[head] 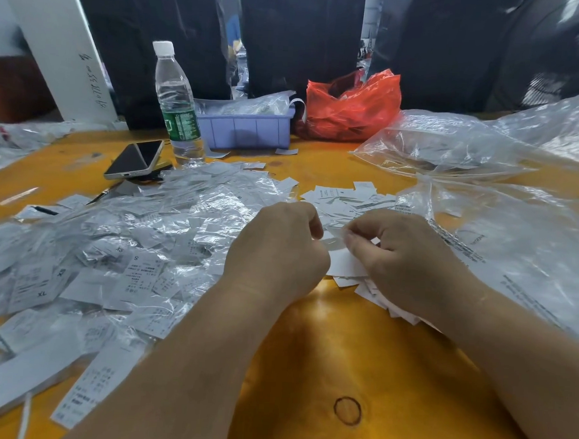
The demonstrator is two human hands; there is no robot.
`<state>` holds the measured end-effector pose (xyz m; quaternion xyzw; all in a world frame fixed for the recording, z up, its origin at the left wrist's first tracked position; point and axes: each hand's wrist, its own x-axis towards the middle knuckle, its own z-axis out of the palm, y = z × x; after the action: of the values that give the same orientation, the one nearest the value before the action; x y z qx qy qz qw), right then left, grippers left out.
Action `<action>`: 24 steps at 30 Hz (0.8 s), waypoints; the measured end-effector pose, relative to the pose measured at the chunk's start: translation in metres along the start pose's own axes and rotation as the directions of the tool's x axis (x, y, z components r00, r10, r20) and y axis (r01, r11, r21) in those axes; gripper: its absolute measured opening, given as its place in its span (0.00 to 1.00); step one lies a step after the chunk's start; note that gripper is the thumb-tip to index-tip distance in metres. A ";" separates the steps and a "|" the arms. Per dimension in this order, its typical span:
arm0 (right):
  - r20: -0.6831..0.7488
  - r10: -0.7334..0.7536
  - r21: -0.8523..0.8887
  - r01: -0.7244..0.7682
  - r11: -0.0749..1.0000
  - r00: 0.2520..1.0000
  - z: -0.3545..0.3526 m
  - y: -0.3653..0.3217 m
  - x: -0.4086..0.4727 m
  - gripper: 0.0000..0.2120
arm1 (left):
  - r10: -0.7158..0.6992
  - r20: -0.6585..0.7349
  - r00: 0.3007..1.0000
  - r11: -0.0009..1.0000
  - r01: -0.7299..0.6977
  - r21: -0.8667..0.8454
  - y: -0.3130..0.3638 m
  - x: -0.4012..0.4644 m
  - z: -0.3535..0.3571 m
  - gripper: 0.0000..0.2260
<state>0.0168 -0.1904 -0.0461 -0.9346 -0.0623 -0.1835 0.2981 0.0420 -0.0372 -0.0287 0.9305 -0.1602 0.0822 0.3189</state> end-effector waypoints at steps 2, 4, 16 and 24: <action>-0.013 -0.012 0.034 0.012 0.999 1.000 0.000 -0.002 0.000 0.12 | 0.001 0.036 0.999 1.000 0.000 -0.025 -0.001 0.000 0.001 0.10; -0.016 -0.013 0.092 0.014 0.996 1.000 -0.001 -0.003 0.000 0.11 | 0.015 0.064 0.998 0.999 -0.012 -0.040 -0.002 0.000 0.004 0.09; -0.085 -0.096 0.125 0.106 0.986 0.992 -0.016 -0.014 -0.012 0.10 | 0.072 0.094 0.993 0.836 -0.009 -0.549 0.000 0.000 0.008 0.13; -0.116 -0.046 0.073 0.055 0.996 0.992 -0.033 -0.010 -0.040 0.09 | 0.017 0.195 0.981 0.662 0.135 -0.738 0.008 -0.002 0.014 0.12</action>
<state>-0.0328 -0.2021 -0.0310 -0.9087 -0.0755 -0.2418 0.3319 0.0384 -0.0514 -0.0357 0.7258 -0.1784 -0.0880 0.6585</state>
